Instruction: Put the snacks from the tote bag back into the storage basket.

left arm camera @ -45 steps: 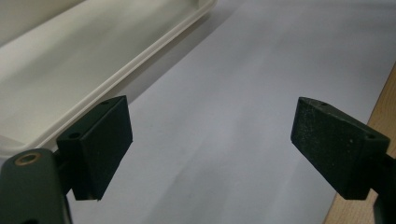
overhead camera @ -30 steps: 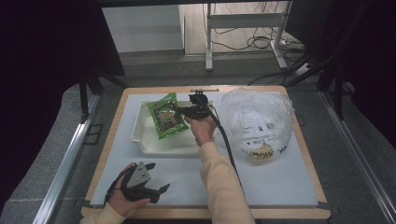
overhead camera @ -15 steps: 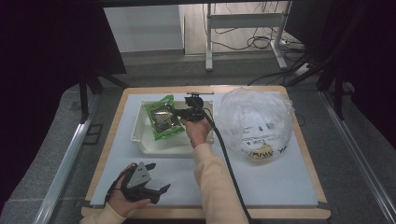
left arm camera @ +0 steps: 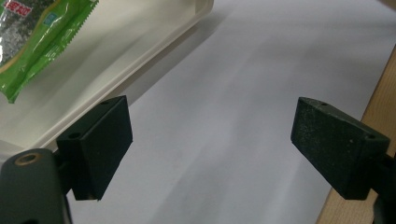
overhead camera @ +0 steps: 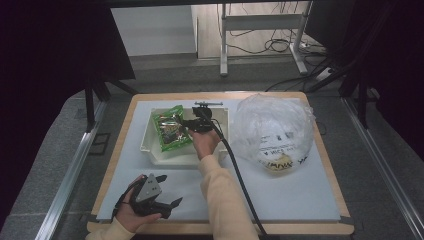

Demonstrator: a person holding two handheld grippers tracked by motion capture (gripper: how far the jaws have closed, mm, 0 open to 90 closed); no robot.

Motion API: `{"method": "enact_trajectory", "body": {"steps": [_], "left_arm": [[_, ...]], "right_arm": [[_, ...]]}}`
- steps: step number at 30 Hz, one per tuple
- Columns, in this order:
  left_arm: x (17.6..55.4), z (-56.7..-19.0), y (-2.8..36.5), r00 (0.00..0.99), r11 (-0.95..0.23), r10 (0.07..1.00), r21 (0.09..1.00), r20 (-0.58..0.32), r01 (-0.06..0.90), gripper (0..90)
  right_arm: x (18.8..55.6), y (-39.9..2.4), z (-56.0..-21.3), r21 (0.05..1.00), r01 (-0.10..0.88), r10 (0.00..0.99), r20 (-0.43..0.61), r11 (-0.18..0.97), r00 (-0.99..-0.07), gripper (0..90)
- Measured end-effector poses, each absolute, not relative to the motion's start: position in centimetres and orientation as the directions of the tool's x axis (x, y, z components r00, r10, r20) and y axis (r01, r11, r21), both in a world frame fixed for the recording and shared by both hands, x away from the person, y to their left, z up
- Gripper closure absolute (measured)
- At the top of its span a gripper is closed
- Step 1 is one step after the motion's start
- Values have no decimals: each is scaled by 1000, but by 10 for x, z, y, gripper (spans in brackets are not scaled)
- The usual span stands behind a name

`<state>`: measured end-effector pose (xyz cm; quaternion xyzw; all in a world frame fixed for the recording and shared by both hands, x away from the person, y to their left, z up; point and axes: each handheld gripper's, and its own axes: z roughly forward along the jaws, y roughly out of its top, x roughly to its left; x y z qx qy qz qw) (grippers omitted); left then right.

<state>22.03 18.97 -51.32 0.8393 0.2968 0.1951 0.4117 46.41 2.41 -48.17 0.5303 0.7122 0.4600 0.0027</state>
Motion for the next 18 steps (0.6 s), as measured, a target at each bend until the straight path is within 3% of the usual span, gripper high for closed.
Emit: {"method": "enact_trajectory", "body": {"steps": [14,18], "left_arm": [[221,-514,190,747,-486,659,805,83,340,125],[220,-514,190,748,-486,659,805,83,339,125]], "right_arm": [[466,38,-507,642,765,805,431,45,-409,893],[464,43,-511,636,766,823,380,99,-422,804]]}}
